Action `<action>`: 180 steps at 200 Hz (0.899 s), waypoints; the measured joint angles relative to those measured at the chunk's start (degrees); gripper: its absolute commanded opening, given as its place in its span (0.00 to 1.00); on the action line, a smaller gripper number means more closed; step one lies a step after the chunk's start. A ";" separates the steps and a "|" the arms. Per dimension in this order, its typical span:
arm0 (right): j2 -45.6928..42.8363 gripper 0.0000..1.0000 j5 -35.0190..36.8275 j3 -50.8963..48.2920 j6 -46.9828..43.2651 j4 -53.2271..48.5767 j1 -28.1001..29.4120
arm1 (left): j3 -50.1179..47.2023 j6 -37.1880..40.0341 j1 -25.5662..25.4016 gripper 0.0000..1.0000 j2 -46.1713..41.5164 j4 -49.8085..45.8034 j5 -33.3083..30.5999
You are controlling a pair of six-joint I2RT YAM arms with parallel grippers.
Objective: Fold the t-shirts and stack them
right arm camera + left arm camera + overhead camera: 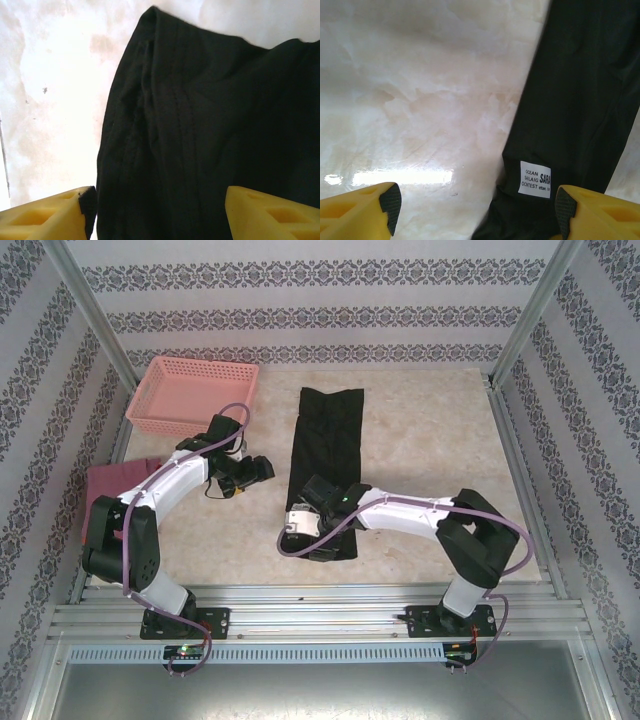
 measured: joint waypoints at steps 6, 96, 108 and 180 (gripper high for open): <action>0.68 0.67 0.17 0.00 -0.31 -0.02 0.04 | -0.09 0.02 0.00 0.81 0.00 0.02 0.11; 6.64 0.28 3.17 3.65 -2.40 -0.22 2.03 | -3.15 0.20 0.00 0.81 -0.24 0.04 0.94; 6.67 0.12 3.61 3.69 -2.23 -0.26 2.29 | -3.15 0.24 0.04 0.81 -0.24 0.02 0.94; -0.22 0.00 3.82 1.53 -2.89 -5.64 1.33 | -3.23 0.92 0.33 0.82 -0.24 0.17 1.09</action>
